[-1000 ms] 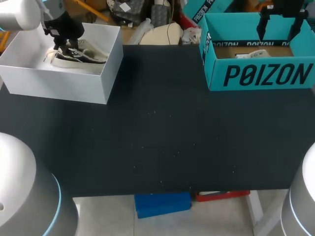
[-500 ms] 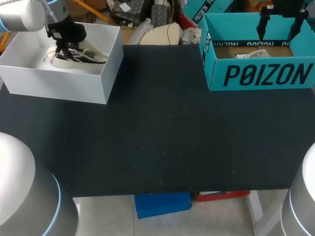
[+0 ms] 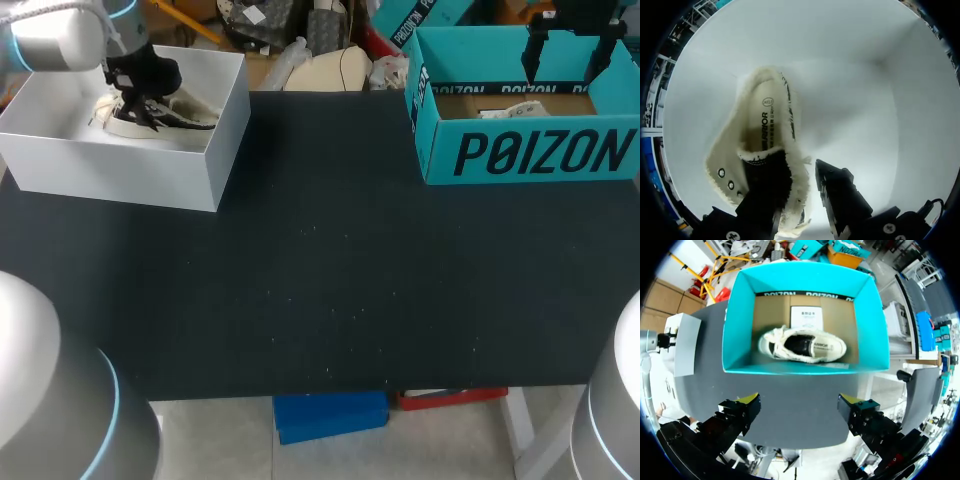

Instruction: Take the shoe out of the shoebox, open the shoe tongue, remove and reinsert the insole, then place the shoe into the shoebox

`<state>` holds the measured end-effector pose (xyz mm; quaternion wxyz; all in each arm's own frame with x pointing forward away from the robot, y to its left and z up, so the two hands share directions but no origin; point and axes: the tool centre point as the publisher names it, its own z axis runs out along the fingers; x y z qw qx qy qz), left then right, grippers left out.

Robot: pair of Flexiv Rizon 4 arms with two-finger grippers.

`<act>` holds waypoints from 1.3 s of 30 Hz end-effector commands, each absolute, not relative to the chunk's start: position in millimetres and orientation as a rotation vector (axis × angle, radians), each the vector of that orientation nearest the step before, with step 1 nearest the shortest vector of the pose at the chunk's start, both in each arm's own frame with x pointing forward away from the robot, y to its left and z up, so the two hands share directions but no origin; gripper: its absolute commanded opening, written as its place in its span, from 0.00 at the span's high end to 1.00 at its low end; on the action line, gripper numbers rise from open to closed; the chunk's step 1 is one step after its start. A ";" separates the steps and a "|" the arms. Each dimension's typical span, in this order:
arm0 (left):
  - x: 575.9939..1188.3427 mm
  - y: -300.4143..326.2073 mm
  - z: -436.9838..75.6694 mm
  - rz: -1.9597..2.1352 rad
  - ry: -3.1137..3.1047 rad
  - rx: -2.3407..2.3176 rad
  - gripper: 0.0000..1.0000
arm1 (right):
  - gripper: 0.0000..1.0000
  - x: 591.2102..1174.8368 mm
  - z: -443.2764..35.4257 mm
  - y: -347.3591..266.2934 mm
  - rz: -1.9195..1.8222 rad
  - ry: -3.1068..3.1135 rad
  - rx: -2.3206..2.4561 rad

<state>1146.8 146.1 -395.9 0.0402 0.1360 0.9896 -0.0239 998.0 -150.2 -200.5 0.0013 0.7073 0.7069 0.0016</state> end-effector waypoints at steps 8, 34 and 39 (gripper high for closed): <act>1157.1 142.8 -409.6 -0.038 3.035 0.422 1.00 | 0.00 998.7 -200.5 -150.0 0.003 2.219 2.221; 1095.3 119.3 -209.1 0.041 2.787 0.282 1.00 | 0.00 998.7 -200.5 -150.0 0.003 2.219 2.221; 1052.7 96.0 -161.6 0.066 2.702 0.227 1.00 | 0.00 998.7 -200.5 -150.0 0.003 2.219 2.221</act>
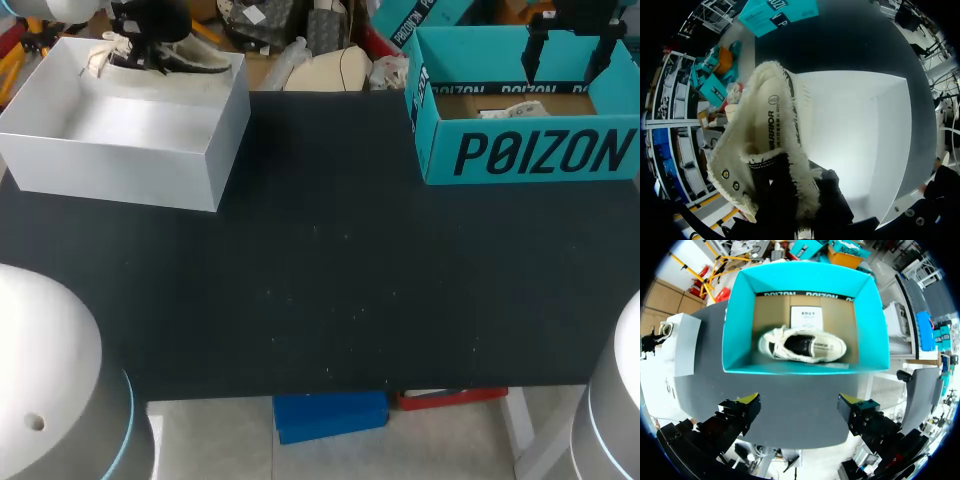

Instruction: Take the shoe out of the shoebox, open the shoe tongue, remove and reinsert the insole, then place the shoe into the shoebox

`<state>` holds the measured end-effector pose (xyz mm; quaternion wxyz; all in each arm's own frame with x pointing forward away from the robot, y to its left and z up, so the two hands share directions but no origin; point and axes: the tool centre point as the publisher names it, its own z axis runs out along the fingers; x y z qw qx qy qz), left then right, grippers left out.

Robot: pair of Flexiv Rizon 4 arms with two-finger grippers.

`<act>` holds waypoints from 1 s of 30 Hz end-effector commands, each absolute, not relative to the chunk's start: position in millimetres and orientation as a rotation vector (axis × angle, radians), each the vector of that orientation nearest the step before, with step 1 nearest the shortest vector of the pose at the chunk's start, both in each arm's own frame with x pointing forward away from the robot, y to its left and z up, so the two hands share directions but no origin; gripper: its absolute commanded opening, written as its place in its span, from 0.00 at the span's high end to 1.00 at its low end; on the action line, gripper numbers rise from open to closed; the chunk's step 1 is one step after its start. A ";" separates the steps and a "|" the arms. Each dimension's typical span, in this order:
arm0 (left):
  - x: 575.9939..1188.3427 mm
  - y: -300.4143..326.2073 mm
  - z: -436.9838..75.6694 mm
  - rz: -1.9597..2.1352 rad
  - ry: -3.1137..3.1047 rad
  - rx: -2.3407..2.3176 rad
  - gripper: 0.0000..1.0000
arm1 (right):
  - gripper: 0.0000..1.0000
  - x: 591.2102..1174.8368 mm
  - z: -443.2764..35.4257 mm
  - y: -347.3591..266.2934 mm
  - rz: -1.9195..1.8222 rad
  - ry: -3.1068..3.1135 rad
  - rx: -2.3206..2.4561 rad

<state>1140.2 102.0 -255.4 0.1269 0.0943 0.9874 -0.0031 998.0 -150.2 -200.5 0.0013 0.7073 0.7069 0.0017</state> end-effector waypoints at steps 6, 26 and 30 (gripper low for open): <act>980.6 48.6 -129.4 0.069 2.661 0.157 1.00 | 0.00 998.7 -200.5 -150.0 0.003 2.219 2.221; 859.5 -113.0 -179.3 0.042 2.780 0.025 1.00 | 0.00 998.7 -200.5 -150.0 0.003 2.219 2.221; 855.5 -126.7 -210.1 0.034 2.832 0.012 1.00 | 0.00 998.7 -200.5 -150.0 0.003 2.219 2.221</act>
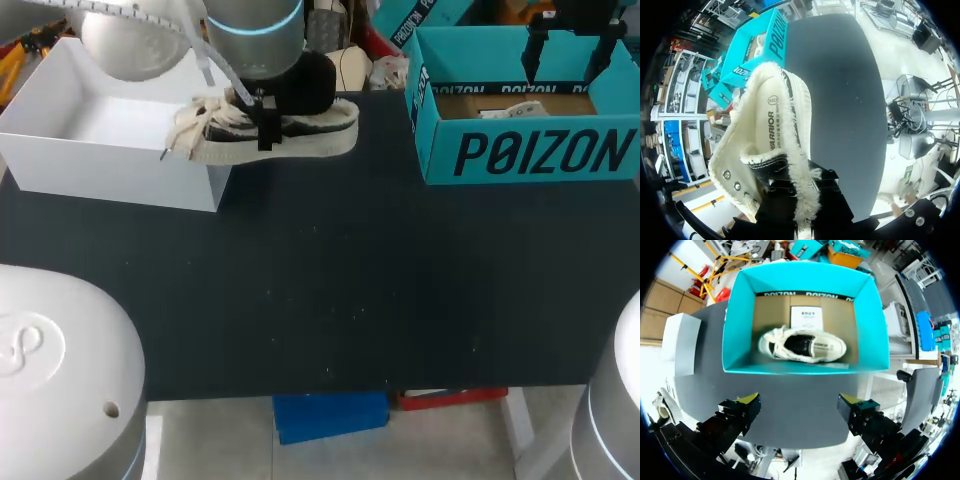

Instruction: Take the shoe out of the shoebox, open the shoe tongue, remove and reinsert the insole, then place the shoe into the shoebox

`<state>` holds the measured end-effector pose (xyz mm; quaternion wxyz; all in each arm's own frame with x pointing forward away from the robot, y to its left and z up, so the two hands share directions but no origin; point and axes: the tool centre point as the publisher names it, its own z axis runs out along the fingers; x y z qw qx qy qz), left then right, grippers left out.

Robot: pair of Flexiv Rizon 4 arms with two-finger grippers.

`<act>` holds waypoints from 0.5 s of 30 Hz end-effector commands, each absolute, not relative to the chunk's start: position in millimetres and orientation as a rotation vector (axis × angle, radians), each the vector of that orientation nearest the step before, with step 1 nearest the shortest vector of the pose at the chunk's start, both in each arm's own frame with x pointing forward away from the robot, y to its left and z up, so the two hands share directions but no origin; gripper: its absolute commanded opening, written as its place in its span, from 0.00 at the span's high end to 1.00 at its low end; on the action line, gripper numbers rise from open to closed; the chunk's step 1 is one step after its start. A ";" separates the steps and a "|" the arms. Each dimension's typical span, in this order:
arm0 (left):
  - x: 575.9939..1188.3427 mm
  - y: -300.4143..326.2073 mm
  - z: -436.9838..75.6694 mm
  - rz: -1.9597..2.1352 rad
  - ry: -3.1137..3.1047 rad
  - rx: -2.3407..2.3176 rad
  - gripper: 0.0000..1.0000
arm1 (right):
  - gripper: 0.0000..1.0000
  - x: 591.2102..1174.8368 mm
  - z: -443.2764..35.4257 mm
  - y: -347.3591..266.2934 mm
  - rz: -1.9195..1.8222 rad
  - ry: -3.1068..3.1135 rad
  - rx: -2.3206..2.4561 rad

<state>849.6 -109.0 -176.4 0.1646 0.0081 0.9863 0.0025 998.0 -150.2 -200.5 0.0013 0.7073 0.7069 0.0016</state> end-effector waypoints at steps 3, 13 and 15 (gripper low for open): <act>852.8 -137.8 -236.2 0.044 2.867 0.048 1.00 | 0.00 998.7 -200.5 -150.0 0.003 2.219 2.221; 819.4 -175.0 -322.0 0.065 2.963 0.158 1.00 | 0.00 998.7 -200.5 -150.0 0.003 2.219 2.221; 814.5 -180.3 -336.5 0.074 2.965 0.157 1.00 | 0.00 998.7 -200.5 -150.0 0.003 2.219 2.221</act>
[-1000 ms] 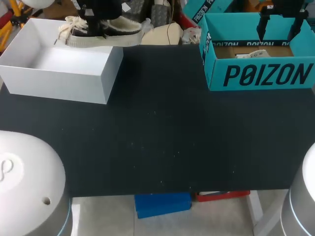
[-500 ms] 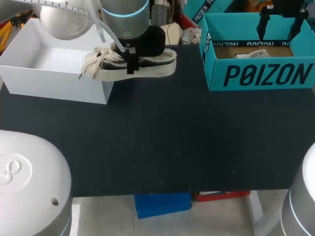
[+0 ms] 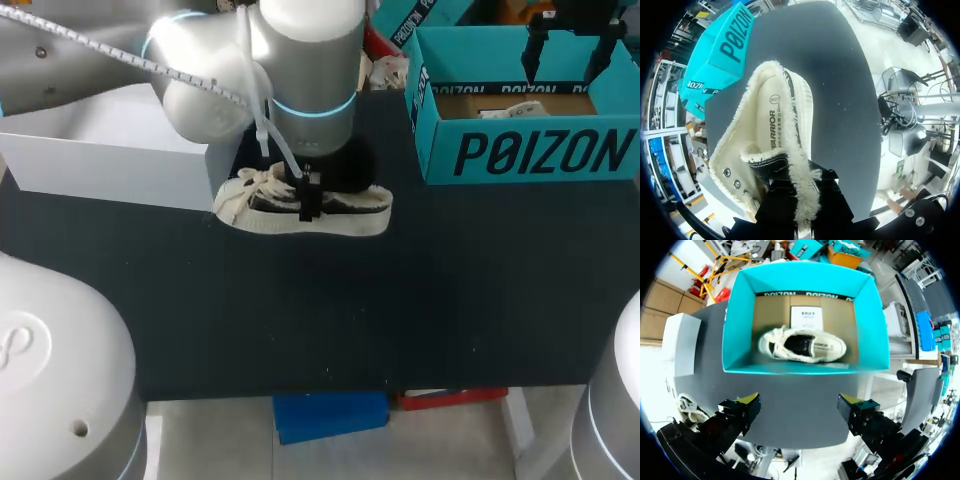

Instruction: Take the shoe out of the shoebox, open the shoe tongue, remove and reinsert the insole, then place the shoe into the shoebox

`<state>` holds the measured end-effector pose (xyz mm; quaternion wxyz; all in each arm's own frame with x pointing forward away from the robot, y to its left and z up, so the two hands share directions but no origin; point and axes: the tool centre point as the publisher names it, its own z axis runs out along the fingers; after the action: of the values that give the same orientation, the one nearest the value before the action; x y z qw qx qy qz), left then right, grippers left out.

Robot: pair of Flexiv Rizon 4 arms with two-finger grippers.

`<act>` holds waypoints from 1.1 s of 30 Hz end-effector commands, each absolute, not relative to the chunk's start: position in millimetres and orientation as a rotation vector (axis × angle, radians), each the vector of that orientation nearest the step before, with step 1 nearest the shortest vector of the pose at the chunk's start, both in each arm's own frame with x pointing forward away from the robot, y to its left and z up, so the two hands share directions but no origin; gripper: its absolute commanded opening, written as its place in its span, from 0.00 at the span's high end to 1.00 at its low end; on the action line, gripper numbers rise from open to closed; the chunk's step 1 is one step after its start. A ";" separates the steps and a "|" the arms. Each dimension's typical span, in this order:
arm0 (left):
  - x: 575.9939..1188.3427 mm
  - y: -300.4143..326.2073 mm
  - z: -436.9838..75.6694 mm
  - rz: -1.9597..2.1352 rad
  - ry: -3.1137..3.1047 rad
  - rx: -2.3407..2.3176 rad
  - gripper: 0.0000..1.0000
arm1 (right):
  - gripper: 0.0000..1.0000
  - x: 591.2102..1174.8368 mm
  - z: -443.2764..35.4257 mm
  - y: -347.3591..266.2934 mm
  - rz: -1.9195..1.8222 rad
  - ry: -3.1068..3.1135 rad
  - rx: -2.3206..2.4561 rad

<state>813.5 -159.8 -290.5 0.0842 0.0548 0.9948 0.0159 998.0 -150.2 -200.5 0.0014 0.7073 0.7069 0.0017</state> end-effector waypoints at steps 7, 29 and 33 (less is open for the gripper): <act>801.4 -192.4 -369.9 0.083 2.977 0.136 1.00 | 0.00 998.7 -200.5 -150.0 0.003 2.219 2.221; 778.0 -191.7 -347.7 -0.218 2.975 0.171 0.00 | 0.00 998.7 -200.5 -150.0 0.003 2.219 2.221; 775.1 -188.9 -307.6 -0.409 3.021 0.228 0.00 | 0.00 998.7 -200.5 -150.0 0.003 2.219 2.221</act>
<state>774.4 -213.9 -345.3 0.0649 0.0634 0.9932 -0.0730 998.0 -150.3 -200.5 0.0013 0.7073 0.7069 0.0017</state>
